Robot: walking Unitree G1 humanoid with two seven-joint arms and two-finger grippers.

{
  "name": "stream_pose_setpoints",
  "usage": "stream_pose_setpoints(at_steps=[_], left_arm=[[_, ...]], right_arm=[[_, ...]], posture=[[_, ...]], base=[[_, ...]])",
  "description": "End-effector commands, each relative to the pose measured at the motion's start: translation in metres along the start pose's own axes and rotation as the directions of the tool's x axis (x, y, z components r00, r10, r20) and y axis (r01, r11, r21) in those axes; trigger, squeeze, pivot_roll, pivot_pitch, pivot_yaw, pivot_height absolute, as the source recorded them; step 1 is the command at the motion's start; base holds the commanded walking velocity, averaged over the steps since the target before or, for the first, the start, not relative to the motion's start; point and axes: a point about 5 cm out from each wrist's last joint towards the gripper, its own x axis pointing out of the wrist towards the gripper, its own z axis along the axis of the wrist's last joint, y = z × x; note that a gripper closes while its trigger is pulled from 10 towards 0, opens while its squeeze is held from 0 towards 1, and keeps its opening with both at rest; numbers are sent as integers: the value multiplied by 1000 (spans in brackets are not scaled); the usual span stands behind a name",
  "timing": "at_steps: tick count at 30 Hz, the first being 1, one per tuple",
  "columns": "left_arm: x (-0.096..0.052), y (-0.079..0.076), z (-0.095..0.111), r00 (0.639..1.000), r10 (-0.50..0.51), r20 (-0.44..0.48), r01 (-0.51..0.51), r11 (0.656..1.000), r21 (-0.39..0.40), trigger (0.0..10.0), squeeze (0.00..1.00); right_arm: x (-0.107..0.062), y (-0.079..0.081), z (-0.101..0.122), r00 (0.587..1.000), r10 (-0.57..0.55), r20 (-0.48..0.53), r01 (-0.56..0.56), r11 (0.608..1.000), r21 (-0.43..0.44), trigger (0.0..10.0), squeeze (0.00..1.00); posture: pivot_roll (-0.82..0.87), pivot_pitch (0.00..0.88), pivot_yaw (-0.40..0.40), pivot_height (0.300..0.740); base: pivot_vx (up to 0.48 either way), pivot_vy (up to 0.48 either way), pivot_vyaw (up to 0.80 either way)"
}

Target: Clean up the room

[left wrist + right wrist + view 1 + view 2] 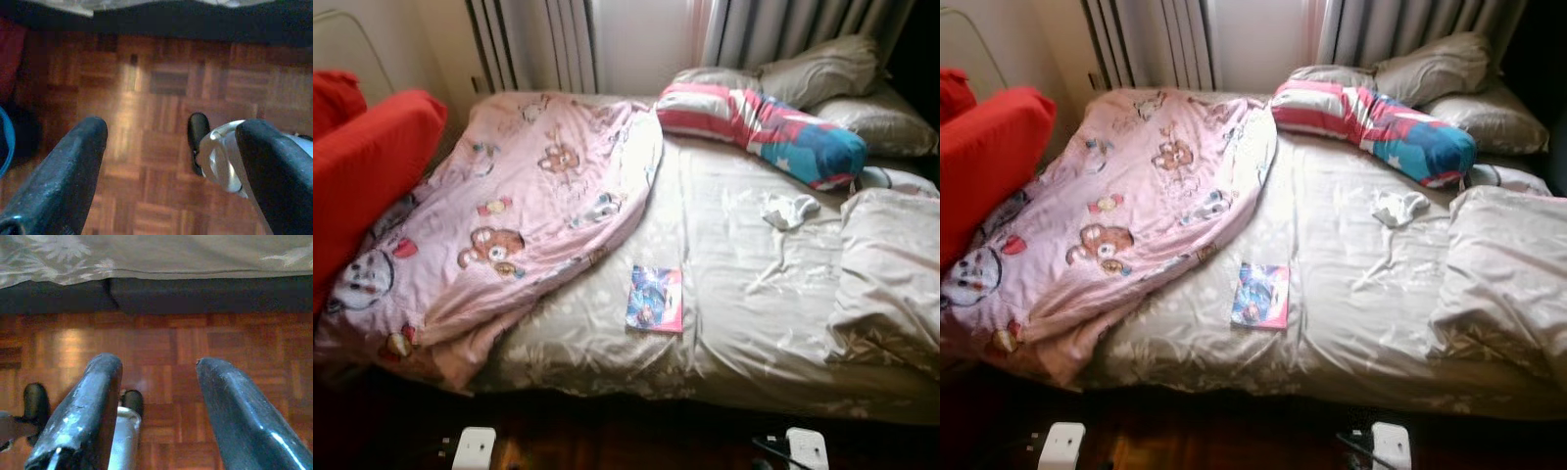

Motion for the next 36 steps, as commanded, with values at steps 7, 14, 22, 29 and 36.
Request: stream_pose_setpoints(at_steps=[7,14,22,29,36], left_arm=[[3,-14,4,1000,-12,-7,12,1000,-1,10000,0],[4,-19,5,1000,-16,-5,16,1000,-3,10000,0],[3,-17,3,1000,-17,-4,17,1000,-5,10000,0],[1,-13,-1,1000,-16,-13,16,1000,-3,10000,0],[1,-12,-2,1000,-18,-20,18,1000,3,10000,0]], right_arm=[[-1,-1,-4,1000,-4,-10,4,1000,6,10000,0],[-1,-1,-4,1000,-5,-10,5,1000,6,10000,0],[-1,-1,-4,1000,-7,-10,7,1000,5,10000,0],[-1,-2,-4,1000,-5,-10,5,1000,-1,10000,0],[-1,-2,-5,1000,-4,-11,4,1000,-3,10000,0]], posture=[[141,51,1,740],[139,51,-1,740],[137,48,-2,740],[133,40,-2,740],[129,31,-4,740]], base=[[0,-318,0],[0,-318,0],[0,-319,0],[0,-317,0],[0,-319,0]])
